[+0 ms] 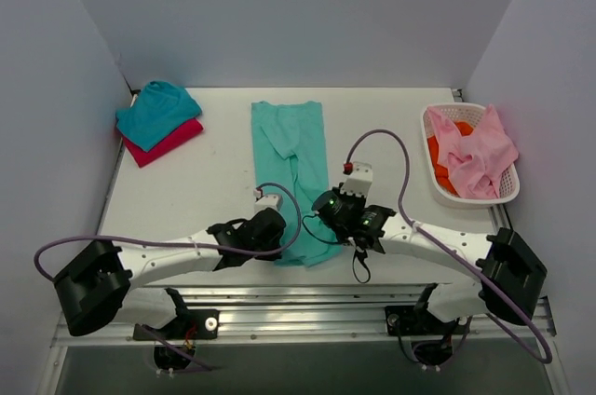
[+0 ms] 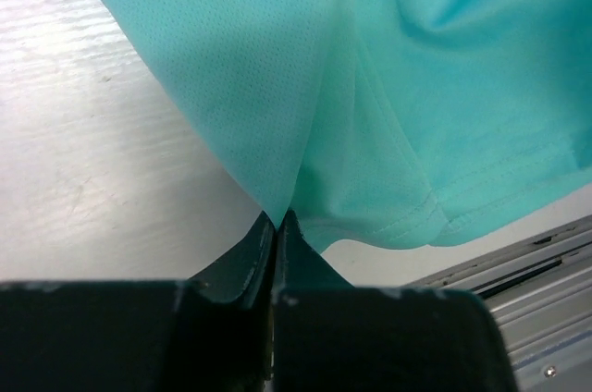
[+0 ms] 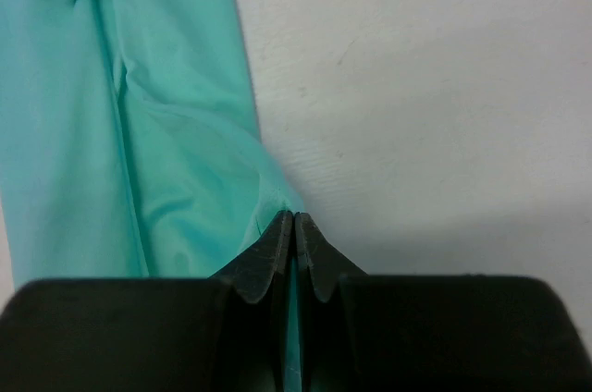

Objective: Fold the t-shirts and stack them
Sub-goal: Fold the tshirt

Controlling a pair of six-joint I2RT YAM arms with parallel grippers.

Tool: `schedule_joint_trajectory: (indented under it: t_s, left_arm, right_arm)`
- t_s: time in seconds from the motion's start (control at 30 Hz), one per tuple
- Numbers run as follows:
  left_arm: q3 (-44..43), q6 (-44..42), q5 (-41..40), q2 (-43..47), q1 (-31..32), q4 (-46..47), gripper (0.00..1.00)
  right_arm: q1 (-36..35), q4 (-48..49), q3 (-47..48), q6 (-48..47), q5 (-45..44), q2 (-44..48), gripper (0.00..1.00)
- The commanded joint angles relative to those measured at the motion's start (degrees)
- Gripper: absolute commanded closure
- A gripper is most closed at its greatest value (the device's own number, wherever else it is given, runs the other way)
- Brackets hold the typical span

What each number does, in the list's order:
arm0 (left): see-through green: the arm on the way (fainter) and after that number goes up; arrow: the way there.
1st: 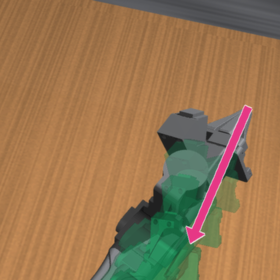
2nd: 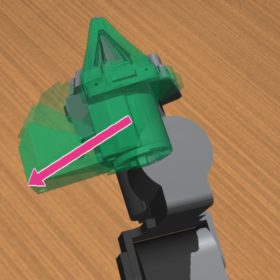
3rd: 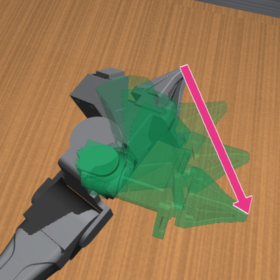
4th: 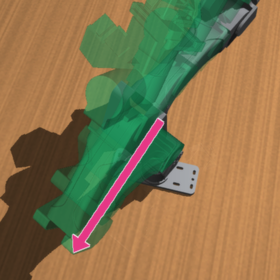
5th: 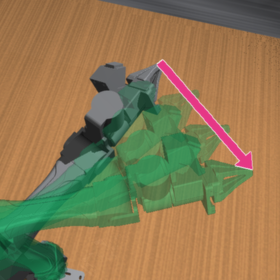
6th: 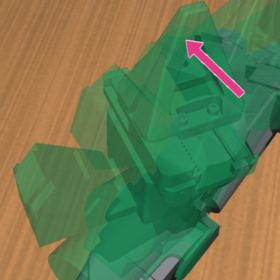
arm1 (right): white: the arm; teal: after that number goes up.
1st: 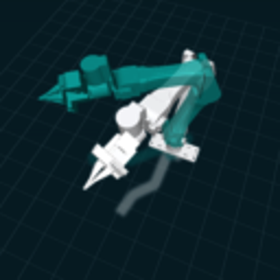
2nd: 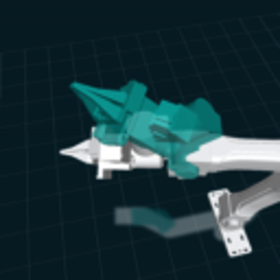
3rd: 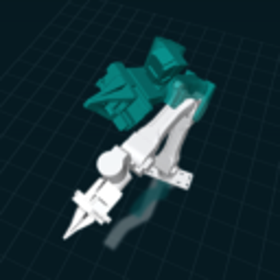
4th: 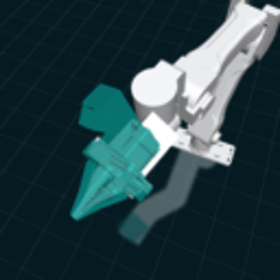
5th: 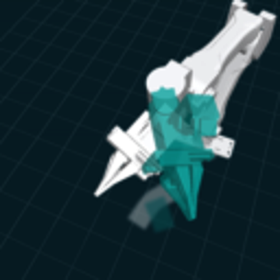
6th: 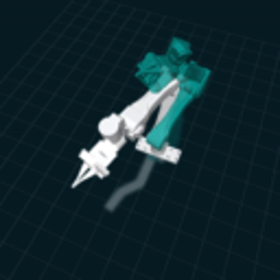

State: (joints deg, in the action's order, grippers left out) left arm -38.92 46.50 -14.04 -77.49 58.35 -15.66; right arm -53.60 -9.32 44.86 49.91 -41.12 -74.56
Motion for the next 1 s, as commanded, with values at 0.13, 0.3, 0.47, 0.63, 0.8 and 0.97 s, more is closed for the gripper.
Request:
schedule_joint_trajectory:
  t_s: [0.13, 0.3, 0.47, 0.63, 0.8, 0.97]
  left_arm:
    - [3.0, 1.8, -2.6, 5.6, 0.2, -3.6, 0.98]
    - [3.7, 1.9, -2.0, 3.8, 0.3, -2.4, 0.98]
    - [4.4, 1.9, -1.8, 1.8, 0.4, -0.4, 0.98]
    - [4.6, 2.2, -2.8, 0.5, 0.4, 1.2, 0.98]
    - [8.8, 4.6, -4.4, 4.0, 0.4, 6.8, 0.98]
    - [13.2, 5.3, -3.9, 10.6, 0.4, 12.8, 0.30]
  right_arm:
    - [-9.7, 1.4, 7.3, 4.8, -0.7, -14.9, 1.00]
    - [-13.3, 1.7, 12.2, 5.6, -0.3, -22.5, 1.00]
    - [-15.1, 1.9, 13.3, 6.3, -0.2, -23.8, 1.00]
    - [-15.4, 1.3, 12.5, 7.0, -0.5, -21.4, 1.00]
    - [-15.6, 7.7, 9.5, 5.2, 2.4, -14.9, 1.00]
    - [-17.3, 23.1, 5.3, 1.7, 8.9, -13.2, 1.00]
